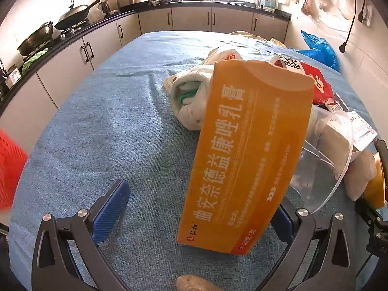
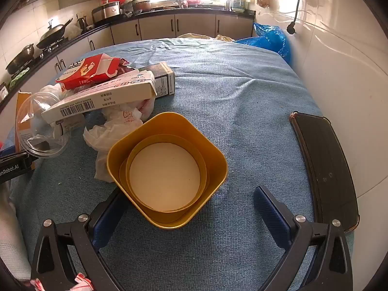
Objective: Collect trash
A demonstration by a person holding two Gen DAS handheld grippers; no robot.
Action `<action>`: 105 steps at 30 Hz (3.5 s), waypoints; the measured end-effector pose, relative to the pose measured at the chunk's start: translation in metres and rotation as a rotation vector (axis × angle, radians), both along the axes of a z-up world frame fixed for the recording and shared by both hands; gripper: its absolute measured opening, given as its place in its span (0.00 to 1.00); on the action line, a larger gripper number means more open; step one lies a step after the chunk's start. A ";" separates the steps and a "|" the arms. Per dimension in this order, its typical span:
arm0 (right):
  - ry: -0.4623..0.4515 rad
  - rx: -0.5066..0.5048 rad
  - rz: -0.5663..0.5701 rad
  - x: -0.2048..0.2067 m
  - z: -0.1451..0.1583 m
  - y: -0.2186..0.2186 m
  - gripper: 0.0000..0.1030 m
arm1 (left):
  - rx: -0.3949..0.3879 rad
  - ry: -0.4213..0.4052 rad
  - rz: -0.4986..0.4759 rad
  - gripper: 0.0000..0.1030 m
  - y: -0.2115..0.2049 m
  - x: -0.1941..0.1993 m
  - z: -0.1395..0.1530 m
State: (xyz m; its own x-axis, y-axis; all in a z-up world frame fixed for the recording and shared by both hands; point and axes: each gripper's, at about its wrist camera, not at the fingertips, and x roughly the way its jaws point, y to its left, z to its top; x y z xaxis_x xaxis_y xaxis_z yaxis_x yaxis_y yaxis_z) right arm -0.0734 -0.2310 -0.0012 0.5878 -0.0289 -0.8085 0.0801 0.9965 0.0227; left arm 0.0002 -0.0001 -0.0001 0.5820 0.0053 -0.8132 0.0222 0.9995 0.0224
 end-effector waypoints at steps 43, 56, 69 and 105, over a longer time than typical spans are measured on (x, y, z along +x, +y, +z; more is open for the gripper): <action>-0.006 -0.004 0.000 0.000 0.000 0.001 1.00 | -0.007 -0.003 -0.003 1.00 0.003 0.001 0.000; 0.079 0.018 -0.065 -0.010 0.004 0.005 1.00 | -0.004 0.054 -0.084 1.00 0.003 0.002 0.002; 0.105 0.012 -0.114 -0.079 0.005 0.023 1.00 | -0.035 0.000 -0.144 1.00 0.025 -0.067 0.016; -0.203 -0.001 -0.087 -0.186 0.067 0.095 0.93 | 0.011 -0.338 -0.041 1.00 0.063 -0.200 0.099</action>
